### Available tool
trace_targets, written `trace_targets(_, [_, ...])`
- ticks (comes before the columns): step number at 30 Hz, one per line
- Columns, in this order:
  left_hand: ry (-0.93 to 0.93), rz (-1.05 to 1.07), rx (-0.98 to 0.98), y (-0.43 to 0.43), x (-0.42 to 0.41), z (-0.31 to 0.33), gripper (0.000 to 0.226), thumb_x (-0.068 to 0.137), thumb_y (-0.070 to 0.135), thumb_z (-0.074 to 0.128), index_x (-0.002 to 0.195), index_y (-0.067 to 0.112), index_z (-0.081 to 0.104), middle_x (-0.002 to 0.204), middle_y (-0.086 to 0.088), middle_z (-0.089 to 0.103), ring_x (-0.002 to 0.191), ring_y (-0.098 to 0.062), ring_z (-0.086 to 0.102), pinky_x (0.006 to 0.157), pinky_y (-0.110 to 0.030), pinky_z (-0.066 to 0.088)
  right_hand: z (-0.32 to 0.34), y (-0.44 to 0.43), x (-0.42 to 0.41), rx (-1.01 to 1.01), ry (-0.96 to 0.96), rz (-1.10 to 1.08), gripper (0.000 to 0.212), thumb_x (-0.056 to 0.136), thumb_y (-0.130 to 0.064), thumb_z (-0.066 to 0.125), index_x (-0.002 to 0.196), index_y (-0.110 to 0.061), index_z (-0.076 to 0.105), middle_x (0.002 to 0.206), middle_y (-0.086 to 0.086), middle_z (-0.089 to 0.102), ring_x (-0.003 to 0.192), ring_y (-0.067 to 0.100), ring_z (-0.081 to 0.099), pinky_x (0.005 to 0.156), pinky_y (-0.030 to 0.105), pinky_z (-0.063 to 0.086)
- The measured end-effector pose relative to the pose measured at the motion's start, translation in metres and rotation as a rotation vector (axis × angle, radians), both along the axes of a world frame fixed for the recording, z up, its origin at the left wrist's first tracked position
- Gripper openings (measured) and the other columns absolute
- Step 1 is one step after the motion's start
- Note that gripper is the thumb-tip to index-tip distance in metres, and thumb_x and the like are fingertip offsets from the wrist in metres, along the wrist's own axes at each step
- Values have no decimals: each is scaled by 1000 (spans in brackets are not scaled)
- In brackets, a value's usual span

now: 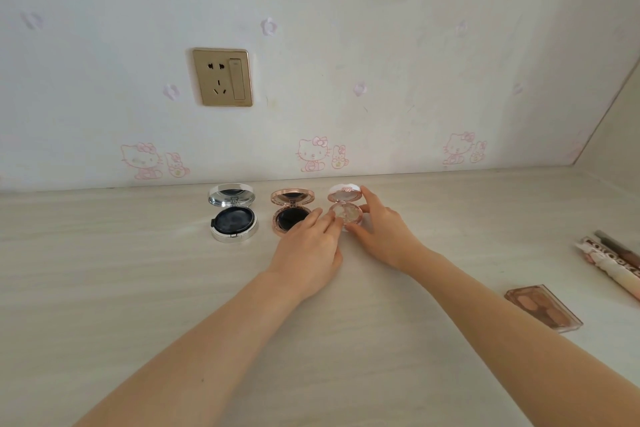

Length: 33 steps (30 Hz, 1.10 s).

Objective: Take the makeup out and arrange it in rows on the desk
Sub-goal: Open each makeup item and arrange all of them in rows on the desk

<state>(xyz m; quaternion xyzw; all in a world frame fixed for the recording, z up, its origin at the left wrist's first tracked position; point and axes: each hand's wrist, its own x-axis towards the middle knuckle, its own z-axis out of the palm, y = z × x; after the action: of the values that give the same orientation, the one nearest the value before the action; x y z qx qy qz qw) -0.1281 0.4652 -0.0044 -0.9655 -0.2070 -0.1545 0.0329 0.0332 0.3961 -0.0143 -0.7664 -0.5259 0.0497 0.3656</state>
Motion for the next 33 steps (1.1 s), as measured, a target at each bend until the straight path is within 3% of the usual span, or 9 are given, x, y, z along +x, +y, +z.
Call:
trace_targets(6, [-21, 3, -37, -2, 0, -2, 56, 97, 23, 34, 150, 12, 23, 158, -4, 20, 145, -18, 16, 117, -31, 19, 1, -1, -1, 2, -5, 0, 68, 90, -34, 60, 145, -19, 24, 109, 6, 66, 101, 24, 57, 68, 16, 28])
trace_targets(11, [-60, 15, -79, -7, -3, 1, 56, 95, 18, 38, 149, 16, 23, 158, -1, 20, 144, -20, 18, 114, -31, 25, 4, -8, -4, -70, -3, 10, 73, 92, -37, 57, 149, -14, 17, 131, 2, 57, 122, 22, 49, 86, 20, 31])
trace_targets(15, [-127, 45, -94, -20, -7, 4, 55, 90, 12, 43, 144, 14, 34, 147, 0, 40, 137, -20, 30, 108, -31, 34, 10, -31, -3, -121, -63, -30, 72, 93, -34, 56, 150, -15, 17, 144, 3, 44, 133, 20, 39, 102, 24, 28])
trace_targets(19, [-154, 18, -118, -39, -8, 6, 48, 85, 10, 46, 134, 13, 47, 126, -2, 57, 125, -20, 43, 95, -30, 40, 20, -69, -3, -134, -130, -67, 65, 95, -30, 54, 150, -17, 21, 140, 0, 48, 131, 19, 39, 100, 24, 29])
trace_targets(24, [-176, 31, -287, -74, 2, 7, 45, 90, 15, 46, 135, 17, 48, 129, -3, 56, 131, -17, 38, 96, -36, 43, 29, -124, 1, -139, -158, -113, 62, 96, -30, 51, 149, -20, 20, 137, -4, 49, 127, 17, 40, 95, 21, 29])
trace_targets(29, [-233, -2, -467, -115, 23, 6, 42, 90, 16, 47, 132, 18, 51, 126, -1, 59, 129, -14, 39, 96, -33, 43, 33, -179, 11, -141, -142, -185, 62, 95, -33, 52, 148, -25, 21, 133, -9, 50, 98, 8, 44, 88, 24, 33])
trace_targets(33, [-239, -59, -522, -149, 42, 2, 40, 90, 15, 47, 130, 16, 53, 122, 0, 63, 126, -16, 42, 95, -33, 44, 33, -218, 21, -145, -45, -244, 57, 94, -29, 53, 145, -24, 28, 130, -5, 52, 92, 9, 59, 83, 25, 43])
